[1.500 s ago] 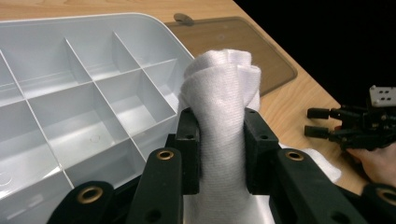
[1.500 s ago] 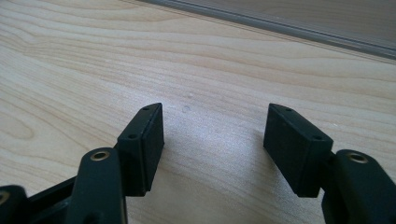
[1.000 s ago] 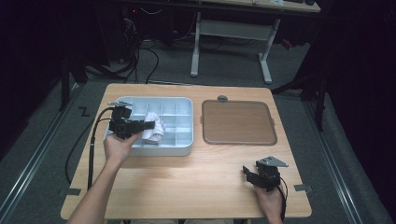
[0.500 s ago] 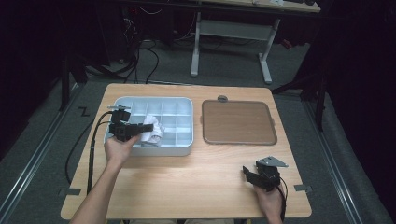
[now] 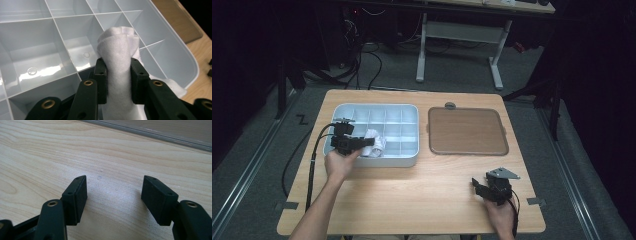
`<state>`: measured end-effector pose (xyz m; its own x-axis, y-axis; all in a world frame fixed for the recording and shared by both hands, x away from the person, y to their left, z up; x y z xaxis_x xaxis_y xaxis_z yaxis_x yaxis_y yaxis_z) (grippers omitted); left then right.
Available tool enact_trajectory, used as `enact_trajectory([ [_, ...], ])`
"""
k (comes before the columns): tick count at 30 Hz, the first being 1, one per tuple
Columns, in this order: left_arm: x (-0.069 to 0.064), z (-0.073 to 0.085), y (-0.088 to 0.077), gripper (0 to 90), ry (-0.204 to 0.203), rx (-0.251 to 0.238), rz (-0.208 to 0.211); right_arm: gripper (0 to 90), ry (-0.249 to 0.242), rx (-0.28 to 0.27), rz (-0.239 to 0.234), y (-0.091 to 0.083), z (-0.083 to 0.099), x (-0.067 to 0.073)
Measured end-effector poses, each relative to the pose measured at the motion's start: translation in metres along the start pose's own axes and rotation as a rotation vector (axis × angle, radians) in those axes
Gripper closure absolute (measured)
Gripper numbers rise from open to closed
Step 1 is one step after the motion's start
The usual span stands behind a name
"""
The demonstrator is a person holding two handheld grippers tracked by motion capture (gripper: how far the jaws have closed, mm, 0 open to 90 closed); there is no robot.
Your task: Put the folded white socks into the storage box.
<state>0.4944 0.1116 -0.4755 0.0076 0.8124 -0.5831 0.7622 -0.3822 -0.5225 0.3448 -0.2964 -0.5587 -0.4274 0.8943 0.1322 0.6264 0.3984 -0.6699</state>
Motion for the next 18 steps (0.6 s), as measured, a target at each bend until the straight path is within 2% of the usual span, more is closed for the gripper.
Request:
enact_trajectory([
  [2, 0.0, 0.003, 0.002, 72.0, 0.028, -0.006, -0.016, 37.9, 0.0, 0.0, 0.0, 0.0, 0.0, 0.0],
  [5, 0.0, 0.005, 0.003, 72.0, 0.037, -0.013, -0.023, 38.0, 0.002, 0.0, 0.0, 0.0, 0.0, 0.0],
  [18, -0.004, 0.014, 0.005, 72.0, 0.131, -0.05, -0.051, 38.5, 0.005, -0.002, -0.004, 0.0, 0.0, 0.0],
])
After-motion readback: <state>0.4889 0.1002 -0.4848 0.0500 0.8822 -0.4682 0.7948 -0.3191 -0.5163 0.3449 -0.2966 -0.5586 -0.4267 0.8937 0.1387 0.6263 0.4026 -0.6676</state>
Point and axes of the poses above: each handheld gripper's, and its own axes: y roughly forward along the jaws, z roughly out of its underside, x roughly to its left, the point moved 4 cm from there along y, roughly forward along the jaws, and after that the axes turned 12 degrees about -z, right-handed, at the moved point
